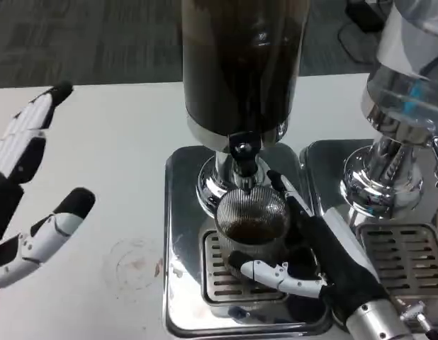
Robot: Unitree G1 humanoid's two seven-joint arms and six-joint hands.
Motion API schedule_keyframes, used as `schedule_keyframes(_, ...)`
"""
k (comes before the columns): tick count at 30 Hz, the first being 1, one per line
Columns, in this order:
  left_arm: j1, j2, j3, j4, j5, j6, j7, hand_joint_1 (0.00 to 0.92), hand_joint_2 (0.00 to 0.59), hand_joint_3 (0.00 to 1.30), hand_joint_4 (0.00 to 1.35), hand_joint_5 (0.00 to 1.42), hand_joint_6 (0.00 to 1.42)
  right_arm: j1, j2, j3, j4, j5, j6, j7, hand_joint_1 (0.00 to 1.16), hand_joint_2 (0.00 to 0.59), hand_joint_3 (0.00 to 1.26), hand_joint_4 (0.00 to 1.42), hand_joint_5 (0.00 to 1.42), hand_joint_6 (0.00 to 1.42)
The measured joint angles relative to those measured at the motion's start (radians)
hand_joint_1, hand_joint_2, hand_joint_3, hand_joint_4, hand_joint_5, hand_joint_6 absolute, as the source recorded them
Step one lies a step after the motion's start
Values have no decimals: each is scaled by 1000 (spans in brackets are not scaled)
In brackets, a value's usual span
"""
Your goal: Grasp the cup under the faucet to collect the drink, then remove the cup.
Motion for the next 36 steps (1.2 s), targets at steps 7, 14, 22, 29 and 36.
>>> schedule_keyframes(7, 18, -29, -2, 108, 8, -8, 34, 0, 207, 0, 0, 0, 0, -6, 21, 0, 30, 2, -19, -20, 712, 129, 0, 0, 0, 76)
schedule_keyframes(14, 7, -12, -25, 215, 9, -18, 35, 0, 207, 0, 0, 0, 0, -18, 39, 14, 75, 2, -52, -54, 726, 132, 0, 0, 0, 100)
schedule_keyframes(22, 4, 11, -35, 247, 7, -26, 35, 0, 210, 2, 0, 0, 0, -31, 65, 15, 125, 3, -99, -89, 772, 128, 0, 35, 114, 244)
schedule_keyframes(29, 10, 12, -35, 247, 2, -29, 35, 0, 215, 21, 0, 0, 0, -38, 69, 19, 142, 9, -112, -92, 817, 123, 0, 103, 201, 353)
schedule_keyframes(36, 19, 12, -35, 235, 1, -27, 35, 0, 213, 41, 0, 0, 0, -51, 68, 23, 144, 9, -112, -87, 842, 119, 0, 127, 243, 390)
